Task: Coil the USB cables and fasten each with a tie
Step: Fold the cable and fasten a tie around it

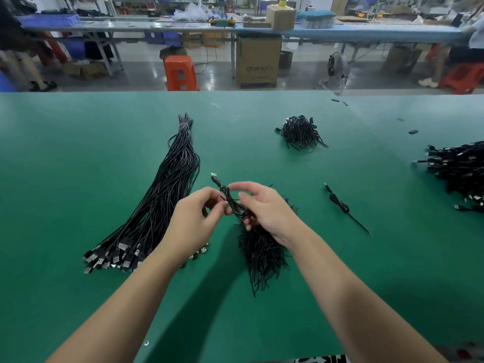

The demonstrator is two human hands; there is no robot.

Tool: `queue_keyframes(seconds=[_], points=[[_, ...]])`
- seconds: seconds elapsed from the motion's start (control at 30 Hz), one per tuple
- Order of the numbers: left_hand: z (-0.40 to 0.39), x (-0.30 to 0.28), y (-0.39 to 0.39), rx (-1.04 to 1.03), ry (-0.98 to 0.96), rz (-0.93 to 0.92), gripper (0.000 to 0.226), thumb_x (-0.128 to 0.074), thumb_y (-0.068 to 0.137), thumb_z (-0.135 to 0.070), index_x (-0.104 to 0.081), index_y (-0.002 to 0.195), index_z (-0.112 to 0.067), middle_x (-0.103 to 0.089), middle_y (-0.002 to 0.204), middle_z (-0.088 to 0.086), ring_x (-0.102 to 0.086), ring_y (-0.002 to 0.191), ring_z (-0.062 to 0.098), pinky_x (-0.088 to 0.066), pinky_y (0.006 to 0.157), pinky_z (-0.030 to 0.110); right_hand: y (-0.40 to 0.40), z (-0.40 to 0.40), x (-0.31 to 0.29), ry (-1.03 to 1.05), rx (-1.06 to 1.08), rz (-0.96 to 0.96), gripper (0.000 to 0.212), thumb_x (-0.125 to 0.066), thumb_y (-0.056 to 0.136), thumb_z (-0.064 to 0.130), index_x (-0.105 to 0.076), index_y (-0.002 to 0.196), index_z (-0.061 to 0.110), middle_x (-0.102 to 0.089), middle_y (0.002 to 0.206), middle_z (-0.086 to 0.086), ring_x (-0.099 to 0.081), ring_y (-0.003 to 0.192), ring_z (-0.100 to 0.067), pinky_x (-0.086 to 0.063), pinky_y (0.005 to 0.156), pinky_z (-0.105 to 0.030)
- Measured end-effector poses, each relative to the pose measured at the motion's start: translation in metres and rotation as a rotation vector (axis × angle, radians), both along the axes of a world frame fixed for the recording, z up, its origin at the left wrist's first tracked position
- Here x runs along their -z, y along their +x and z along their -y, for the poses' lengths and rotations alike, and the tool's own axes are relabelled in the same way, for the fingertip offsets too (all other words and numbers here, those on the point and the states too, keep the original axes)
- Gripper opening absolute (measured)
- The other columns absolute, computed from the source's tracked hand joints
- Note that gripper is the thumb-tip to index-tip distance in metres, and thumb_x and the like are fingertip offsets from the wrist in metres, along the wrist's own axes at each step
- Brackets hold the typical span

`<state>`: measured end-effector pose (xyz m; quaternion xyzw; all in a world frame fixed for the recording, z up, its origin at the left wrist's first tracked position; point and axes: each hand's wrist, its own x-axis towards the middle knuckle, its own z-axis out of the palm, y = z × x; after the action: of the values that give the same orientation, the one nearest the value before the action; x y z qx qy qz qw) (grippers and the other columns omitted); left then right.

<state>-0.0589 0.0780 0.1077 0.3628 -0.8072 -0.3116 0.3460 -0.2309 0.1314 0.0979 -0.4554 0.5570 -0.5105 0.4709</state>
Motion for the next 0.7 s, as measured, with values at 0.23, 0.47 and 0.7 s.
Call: queue_keyframes(seconds=[0.23, 0.47, 0.7], points=[[0.006, -0.002, 0.001, 0.001, 0.451, -0.217, 0.011, -0.067, 0.092, -0.005, -0.069, 0.081, -0.008, -0.066, 0.067, 0.000, -0.052, 0.058, 0.007, -0.041, 0.057, 0.022, 0.001, -0.002, -0.002, -0.129, -0.083, -0.192, 0.038, -0.060, 0.097, 0.002, -0.070, 0.104, 0.038, -0.071, 0.084, 0.007, -0.059, 0.069, -0.007, -0.048, 0.057, -0.023], [0.002, 0.004, -0.002, 0.022, -0.536, 0.180, 0.012, -0.062, 0.090, -0.004, -0.064, 0.082, -0.013, -0.063, 0.079, -0.003, -0.054, 0.076, 0.017, -0.042, 0.073, 0.035, 0.009, 0.000, -0.003, 0.043, 0.050, -0.207, 0.031, -0.056, 0.103, 0.031, -0.071, 0.082, 0.013, -0.062, 0.059, 0.003, -0.040, 0.042, -0.010, -0.036, 0.045, -0.021], [0.007, 0.012, 0.004, 0.145, -0.913, 0.375, 0.017, -0.063, 0.081, 0.005, -0.066, 0.090, -0.009, -0.060, 0.081, 0.003, -0.054, 0.074, 0.028, -0.043, 0.072, 0.038, 0.008, -0.001, -0.005, 0.250, 0.001, -0.031, 0.022, -0.056, 0.103, 0.028, -0.070, 0.094, 0.013, -0.073, 0.074, -0.005, -0.032, 0.045, -0.010, -0.035, 0.040, -0.020]])
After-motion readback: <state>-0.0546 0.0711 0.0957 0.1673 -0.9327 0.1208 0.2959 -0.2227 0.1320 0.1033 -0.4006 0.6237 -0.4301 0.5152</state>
